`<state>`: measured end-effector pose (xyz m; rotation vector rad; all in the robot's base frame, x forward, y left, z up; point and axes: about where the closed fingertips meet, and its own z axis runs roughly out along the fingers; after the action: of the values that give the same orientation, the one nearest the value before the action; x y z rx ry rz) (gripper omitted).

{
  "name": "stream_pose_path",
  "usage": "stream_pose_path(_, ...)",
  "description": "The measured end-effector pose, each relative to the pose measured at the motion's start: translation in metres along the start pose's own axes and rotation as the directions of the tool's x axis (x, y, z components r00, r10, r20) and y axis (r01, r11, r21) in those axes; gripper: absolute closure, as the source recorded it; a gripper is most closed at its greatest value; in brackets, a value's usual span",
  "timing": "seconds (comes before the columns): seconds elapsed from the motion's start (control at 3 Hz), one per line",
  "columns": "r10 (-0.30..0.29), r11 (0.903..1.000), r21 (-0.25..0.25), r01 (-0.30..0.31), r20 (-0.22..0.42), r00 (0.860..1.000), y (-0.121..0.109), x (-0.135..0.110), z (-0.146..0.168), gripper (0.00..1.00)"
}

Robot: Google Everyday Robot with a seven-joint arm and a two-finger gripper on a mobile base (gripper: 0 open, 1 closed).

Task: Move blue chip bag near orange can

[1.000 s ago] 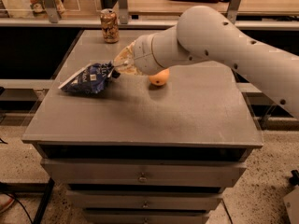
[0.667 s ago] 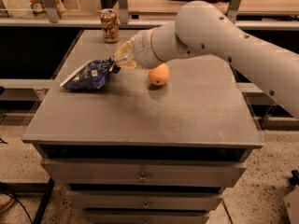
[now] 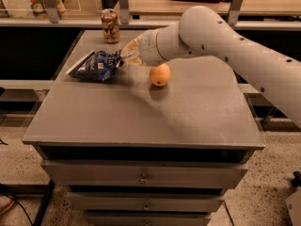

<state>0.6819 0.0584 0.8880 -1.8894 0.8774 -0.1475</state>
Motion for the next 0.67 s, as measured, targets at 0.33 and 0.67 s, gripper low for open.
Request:
stream_pose_path(0.33, 0.015, 0.9994, 0.031, -0.015, -0.025, 1.0, -0.007, 0.025, 0.003, 1.0)
stream_pose_path(0.67, 0.016, 0.9987, 0.049, -0.013, -0.056, 0.998, -0.019, 0.045, -0.001, 1.0)
